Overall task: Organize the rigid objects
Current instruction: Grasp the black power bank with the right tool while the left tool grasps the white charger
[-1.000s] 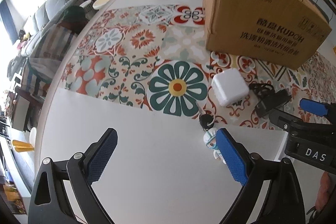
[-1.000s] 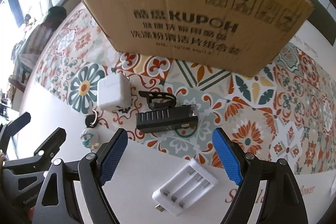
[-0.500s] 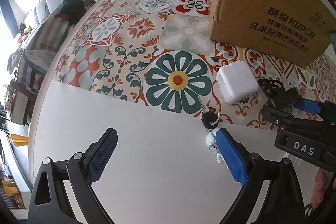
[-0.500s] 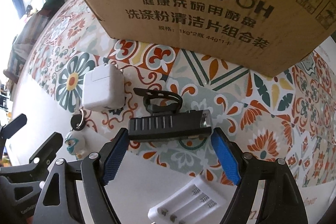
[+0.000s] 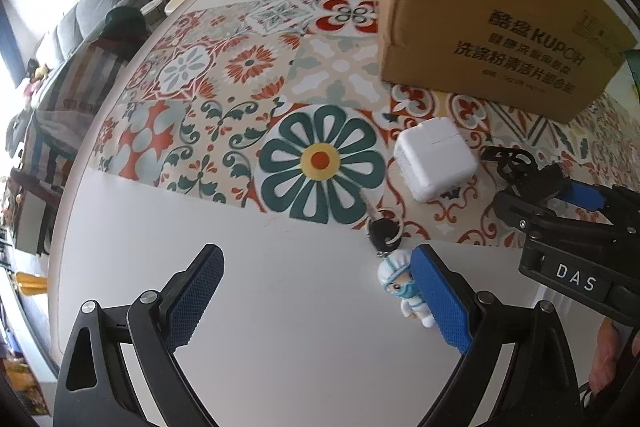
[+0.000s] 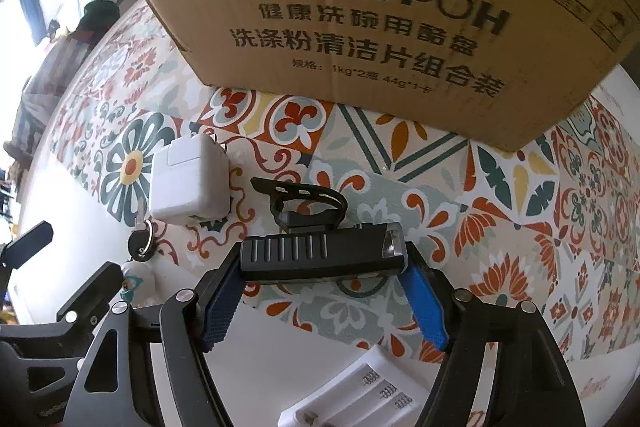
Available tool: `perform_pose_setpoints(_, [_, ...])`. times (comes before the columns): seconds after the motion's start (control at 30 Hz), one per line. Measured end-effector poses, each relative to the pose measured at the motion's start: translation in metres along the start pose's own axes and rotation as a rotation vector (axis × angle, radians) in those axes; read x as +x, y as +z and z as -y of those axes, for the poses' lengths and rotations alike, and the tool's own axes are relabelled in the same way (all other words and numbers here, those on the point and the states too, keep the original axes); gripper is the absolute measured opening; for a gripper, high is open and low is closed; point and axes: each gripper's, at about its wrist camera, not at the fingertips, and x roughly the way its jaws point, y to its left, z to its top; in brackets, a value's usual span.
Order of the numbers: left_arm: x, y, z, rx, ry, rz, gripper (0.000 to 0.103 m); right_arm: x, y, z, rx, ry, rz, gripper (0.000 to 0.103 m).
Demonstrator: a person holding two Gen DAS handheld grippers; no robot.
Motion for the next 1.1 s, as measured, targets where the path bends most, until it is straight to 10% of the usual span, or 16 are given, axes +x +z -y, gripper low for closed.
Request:
perform_pose_setpoints(0.5, [-0.005,0.018,0.022,0.163,-0.164,0.128,0.096,-0.052,-0.019,0.030,0.116,-0.037,0.104,0.073])
perform_pose_setpoints(1.1, [0.035,0.047,0.055,0.321,-0.271,0.087,0.085,-0.055,-0.031,0.067,0.325,-0.085,0.079,0.073])
